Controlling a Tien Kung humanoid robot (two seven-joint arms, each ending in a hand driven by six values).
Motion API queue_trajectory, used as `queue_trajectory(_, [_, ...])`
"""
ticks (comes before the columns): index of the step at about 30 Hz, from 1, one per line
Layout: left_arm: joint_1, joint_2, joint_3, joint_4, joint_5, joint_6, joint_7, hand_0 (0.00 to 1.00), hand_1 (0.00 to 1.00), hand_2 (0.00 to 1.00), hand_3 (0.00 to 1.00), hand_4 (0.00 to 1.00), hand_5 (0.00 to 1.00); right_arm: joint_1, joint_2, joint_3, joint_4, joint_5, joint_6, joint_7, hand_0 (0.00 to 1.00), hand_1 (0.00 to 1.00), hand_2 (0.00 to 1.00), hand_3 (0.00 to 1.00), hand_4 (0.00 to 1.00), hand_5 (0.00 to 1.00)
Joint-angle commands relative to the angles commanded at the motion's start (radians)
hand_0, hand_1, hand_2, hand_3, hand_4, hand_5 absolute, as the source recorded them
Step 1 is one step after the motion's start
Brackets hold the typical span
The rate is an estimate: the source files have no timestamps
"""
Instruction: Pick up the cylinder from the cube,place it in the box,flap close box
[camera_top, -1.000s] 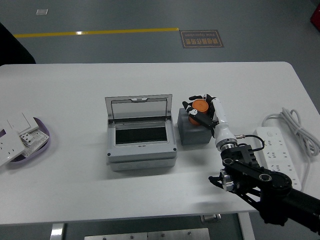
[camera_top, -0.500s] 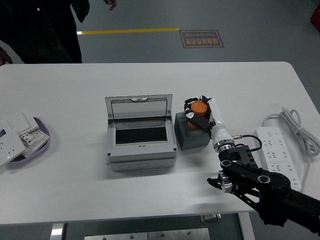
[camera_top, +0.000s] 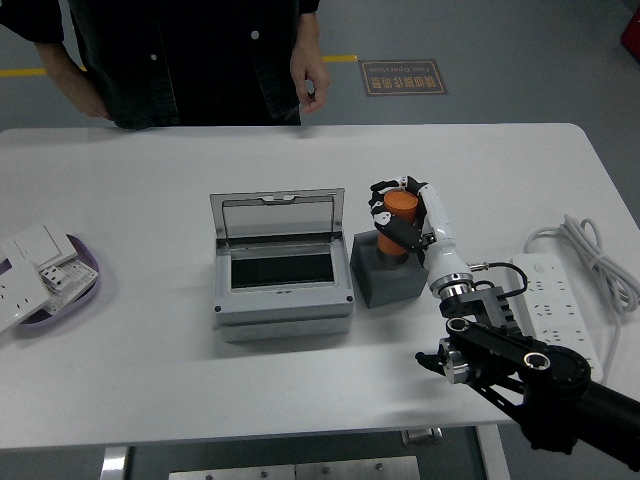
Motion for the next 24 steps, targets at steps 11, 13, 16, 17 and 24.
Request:
queue_trajectory(11, [0.002, 0.003, 0.011, 0.002, -0.012, 0.0, 0.0, 0.594, 0.621, 0.604, 0.618, 0.676, 0.216, 0.093, 0.014, -0.06, 0.268, -0.403, 0.036, -0.375, 0.314, 0.344, 0.299, 0.247, 0.002, 0.002])
queue_trajectory(13, [0.0, 0.004, 0.014, 0.003, -0.013, 0.0, 0.001, 0.595, 0.621, 0.604, 0.617, 0.676, 0.218, 0.124, 0.025, -0.08, 0.302, -0.481, 0.07, -0.453, 0.276, 0.313, 0.29, 0.241, 0.002, 0.002])
queue_trajectory(16, [-0.002, 0.006, 0.017, 0.003, -0.014, -0.001, 0.001, 0.595, 0.621, 0.604, 0.617, 0.676, 0.218, 0.168, 0.035, -0.113, 0.319, -0.601, 0.126, -0.573, 0.276, 0.313, 0.29, 0.241, 0.002, 0.002])
queue_trajectory(17, [-0.002, 0.007, 0.017, 0.003, -0.014, -0.001, 0.0, 0.595, 0.621, 0.604, 0.617, 0.676, 0.218, 0.181, 0.038, -0.124, 0.32, -0.637, 0.145, -0.609, 0.276, 0.313, 0.29, 0.241, 0.002, 0.002])
queue_trajectory(24, [-0.004, 0.009, 0.025, 0.004, -0.021, -0.001, 0.001, 0.595, 0.621, 0.605, 0.618, 0.678, 0.22, 0.241, 0.065, -0.199, 0.304, -0.904, 0.303, -0.865, 0.222, 0.294, 0.3, 0.251, 0.002, 0.002])
